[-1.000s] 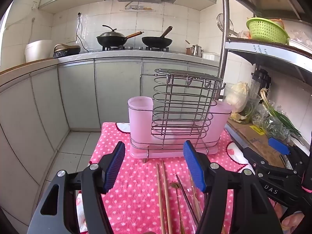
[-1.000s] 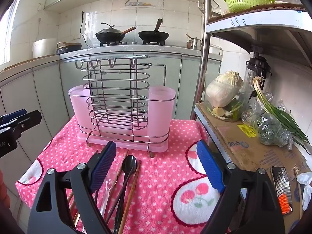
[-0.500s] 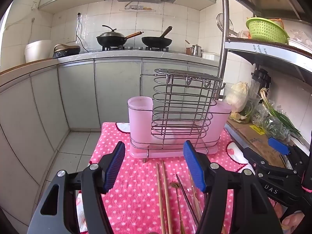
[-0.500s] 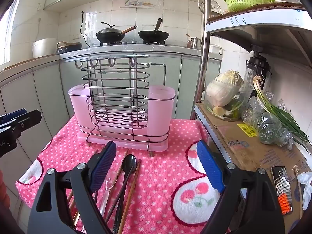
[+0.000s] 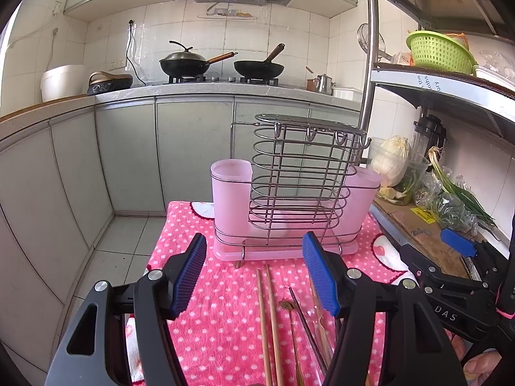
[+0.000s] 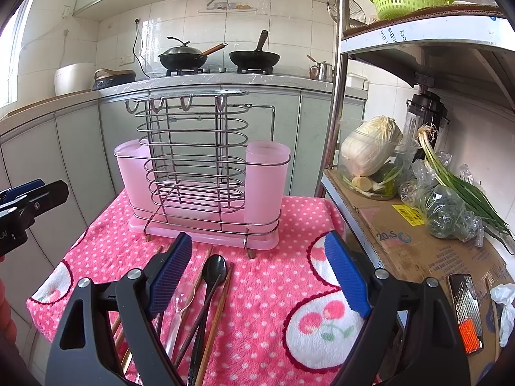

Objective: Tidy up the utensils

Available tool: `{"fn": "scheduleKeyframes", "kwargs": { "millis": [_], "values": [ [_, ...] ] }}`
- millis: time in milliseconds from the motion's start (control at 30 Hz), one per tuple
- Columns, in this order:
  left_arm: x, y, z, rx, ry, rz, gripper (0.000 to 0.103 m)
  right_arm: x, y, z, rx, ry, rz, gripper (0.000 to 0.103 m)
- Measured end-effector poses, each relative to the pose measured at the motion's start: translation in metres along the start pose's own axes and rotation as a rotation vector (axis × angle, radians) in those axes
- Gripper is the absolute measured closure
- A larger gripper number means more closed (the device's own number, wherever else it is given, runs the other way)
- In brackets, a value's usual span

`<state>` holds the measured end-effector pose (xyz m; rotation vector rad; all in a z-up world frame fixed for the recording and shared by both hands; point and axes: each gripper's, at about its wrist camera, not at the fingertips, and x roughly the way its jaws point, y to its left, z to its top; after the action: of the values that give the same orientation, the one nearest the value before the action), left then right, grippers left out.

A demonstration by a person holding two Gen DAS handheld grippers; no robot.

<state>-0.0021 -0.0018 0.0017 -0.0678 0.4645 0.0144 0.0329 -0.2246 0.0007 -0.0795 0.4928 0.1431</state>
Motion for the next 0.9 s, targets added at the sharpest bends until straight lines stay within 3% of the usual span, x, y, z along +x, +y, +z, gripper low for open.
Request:
{"fn": "scheduleKeyframes", "kwargs": {
  "millis": [900],
  "values": [
    [-0.0032, 0.0009, 0.0007, -0.003, -0.001, -0.005, 0.041, -0.0046, -0.0003, 0.0051, 0.001, -0.011, 0.000, 0.018]
  ]
}}
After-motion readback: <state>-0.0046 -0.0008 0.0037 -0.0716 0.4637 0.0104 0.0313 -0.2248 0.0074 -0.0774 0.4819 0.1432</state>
